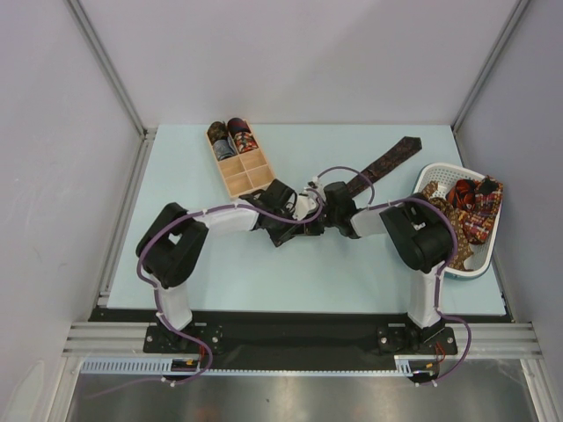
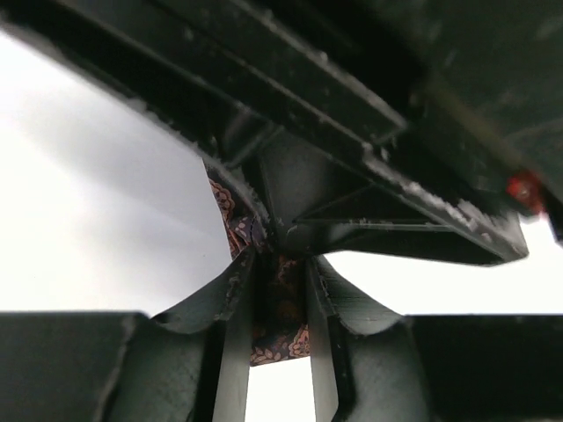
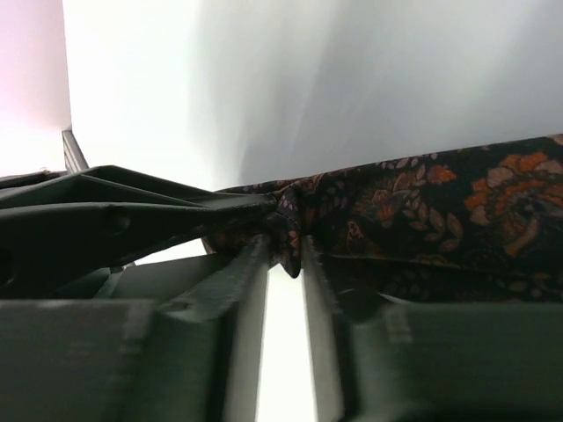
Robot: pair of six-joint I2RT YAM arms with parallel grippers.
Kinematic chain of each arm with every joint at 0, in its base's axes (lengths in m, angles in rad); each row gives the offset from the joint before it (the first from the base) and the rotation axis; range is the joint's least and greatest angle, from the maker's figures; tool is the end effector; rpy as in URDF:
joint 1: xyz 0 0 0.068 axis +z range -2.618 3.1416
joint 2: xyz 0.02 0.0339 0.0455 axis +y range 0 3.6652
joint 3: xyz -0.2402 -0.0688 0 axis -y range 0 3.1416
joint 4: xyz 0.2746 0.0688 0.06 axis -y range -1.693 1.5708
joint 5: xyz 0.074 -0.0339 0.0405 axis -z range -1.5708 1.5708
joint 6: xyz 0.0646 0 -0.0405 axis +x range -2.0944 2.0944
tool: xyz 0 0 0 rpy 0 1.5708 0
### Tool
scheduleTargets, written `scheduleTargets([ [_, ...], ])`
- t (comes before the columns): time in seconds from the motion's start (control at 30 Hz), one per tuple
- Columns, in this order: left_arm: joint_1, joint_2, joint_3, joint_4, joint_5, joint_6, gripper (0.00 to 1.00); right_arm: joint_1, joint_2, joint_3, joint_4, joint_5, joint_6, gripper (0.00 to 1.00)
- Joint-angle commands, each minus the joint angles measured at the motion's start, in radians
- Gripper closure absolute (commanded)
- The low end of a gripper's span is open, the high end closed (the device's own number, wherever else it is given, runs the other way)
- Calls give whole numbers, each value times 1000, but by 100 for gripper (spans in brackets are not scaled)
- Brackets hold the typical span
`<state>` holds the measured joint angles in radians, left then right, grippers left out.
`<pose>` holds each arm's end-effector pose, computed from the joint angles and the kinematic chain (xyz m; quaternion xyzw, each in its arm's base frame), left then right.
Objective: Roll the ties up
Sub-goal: Roll the tie
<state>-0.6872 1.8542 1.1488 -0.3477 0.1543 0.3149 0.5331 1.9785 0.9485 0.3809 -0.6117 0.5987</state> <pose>0.3055 -0.2635 0.0920 0.4803 0.8359 -0.1205 0.2370 0.3335 0.2399 0.0528 -0.1058 0.8580 0.4550 0.2134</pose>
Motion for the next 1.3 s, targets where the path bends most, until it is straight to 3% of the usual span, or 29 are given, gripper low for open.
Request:
scheduleTargets([
  [0.0, 8, 8, 17, -23, 31, 4, 69, -21, -47, -7, -10, 18, -22, 68],
  [0.23, 8, 13, 28, -34, 22, 3, 69, -117, -176, -92, -5, 53, -17, 61],
  [0.47, 9, 8, 34, -48, 2, -2, 68, -128, -430, -280, -36, 240, -56, 63],
  [0.6, 8, 13, 38, -54, 5, -7, 68, -41, -648, -387, -109, 444, -109, 62],
  [0.8, 6, 17, 43, -63, 19, -11, 67, 261, -878, -488, -209, 805, -214, 64],
  [0.83, 5, 16, 43, -63, 19, -11, 67, 362, -903, -488, -224, 919, -240, 64],
  [1.0, 6, 19, 46, -68, 17, -19, 67, 631, -863, -465, -241, 1170, -341, 66],
  [1.17, 6, 36, 63, -89, 21, -33, 67, 875, -607, -352, -214, 1359, -502, 64],
  [1.27, 6, 48, 81, -119, 33, -48, 67, 923, -404, -196, -287, 1444, -580, 66],
])
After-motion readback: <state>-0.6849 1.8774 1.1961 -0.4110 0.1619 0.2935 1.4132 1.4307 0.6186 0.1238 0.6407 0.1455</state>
